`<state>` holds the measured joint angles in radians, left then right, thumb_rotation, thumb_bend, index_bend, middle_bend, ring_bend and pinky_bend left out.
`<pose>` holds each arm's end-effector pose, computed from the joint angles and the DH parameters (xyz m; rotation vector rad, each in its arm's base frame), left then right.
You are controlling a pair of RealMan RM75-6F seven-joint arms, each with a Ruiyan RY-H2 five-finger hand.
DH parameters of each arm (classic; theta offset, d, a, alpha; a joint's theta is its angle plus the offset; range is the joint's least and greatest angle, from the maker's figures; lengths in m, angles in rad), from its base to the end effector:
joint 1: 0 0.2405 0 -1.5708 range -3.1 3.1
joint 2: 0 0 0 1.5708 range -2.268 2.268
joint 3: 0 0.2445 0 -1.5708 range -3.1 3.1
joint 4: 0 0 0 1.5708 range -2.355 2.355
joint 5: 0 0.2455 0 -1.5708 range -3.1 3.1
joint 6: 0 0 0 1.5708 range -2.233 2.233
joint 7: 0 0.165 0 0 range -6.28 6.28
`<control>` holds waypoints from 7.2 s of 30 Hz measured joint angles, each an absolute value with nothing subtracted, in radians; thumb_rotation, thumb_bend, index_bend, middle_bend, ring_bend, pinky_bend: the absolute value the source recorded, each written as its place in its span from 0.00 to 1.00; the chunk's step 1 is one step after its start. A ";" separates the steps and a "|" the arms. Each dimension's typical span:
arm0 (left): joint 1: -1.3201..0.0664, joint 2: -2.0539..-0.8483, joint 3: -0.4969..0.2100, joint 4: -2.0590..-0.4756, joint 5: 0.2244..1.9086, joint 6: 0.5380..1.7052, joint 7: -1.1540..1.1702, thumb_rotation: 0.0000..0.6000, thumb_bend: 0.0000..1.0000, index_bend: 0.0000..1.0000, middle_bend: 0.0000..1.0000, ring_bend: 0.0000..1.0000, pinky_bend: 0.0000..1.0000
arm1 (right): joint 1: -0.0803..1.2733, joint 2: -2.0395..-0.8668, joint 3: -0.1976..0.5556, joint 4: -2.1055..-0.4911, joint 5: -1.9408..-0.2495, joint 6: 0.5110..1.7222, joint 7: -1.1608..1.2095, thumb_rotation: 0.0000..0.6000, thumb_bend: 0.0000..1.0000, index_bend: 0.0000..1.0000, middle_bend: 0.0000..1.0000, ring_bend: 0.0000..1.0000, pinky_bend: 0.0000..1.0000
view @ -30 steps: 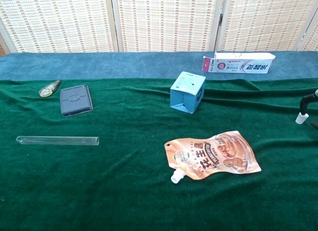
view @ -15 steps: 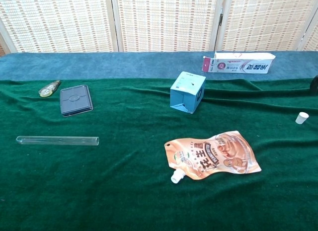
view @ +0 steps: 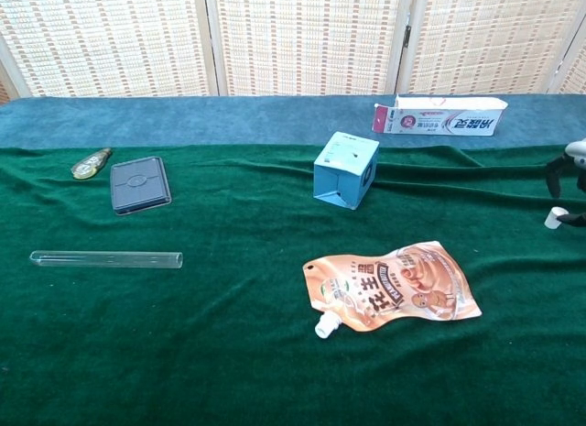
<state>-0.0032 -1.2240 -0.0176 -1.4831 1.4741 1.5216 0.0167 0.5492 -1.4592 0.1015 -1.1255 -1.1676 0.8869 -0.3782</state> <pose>-0.3496 0.1695 0.1030 -1.3230 -0.9273 -0.8017 -0.3233 -0.3700 0.0107 1.7414 -0.7540 0.4092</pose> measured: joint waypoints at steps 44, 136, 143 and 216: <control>-0.021 -1.214 -0.023 -1.579 1.459 1.504 0.097 1.00 0.19 0.13 0.11 0.05 0.00 | 0.568 -1.491 0.101 -1.067 -1.136 0.835 -0.370 0.76 0.43 0.48 0.90 1.00 0.96; -0.545 -1.577 -0.114 -1.420 1.091 0.983 0.443 1.00 0.34 0.50 0.83 0.76 0.78 | 0.390 -1.102 0.061 -1.584 -1.341 1.102 -0.142 0.80 0.75 0.69 0.97 1.00 0.97; -0.546 -1.573 -0.102 -1.428 1.082 0.984 0.445 1.00 0.37 0.51 0.83 0.76 0.78 | 0.392 -1.109 0.063 -1.571 -1.340 1.092 -0.134 0.80 0.75 0.69 0.97 1.00 0.97; -0.634 -1.413 -0.187 -1.862 1.166 0.944 -0.008 1.00 0.56 0.77 0.93 0.85 0.80 | 0.710 -1.331 0.189 -1.906 -1.528 1.040 -0.319 0.80 0.75 0.72 0.97 1.00 0.97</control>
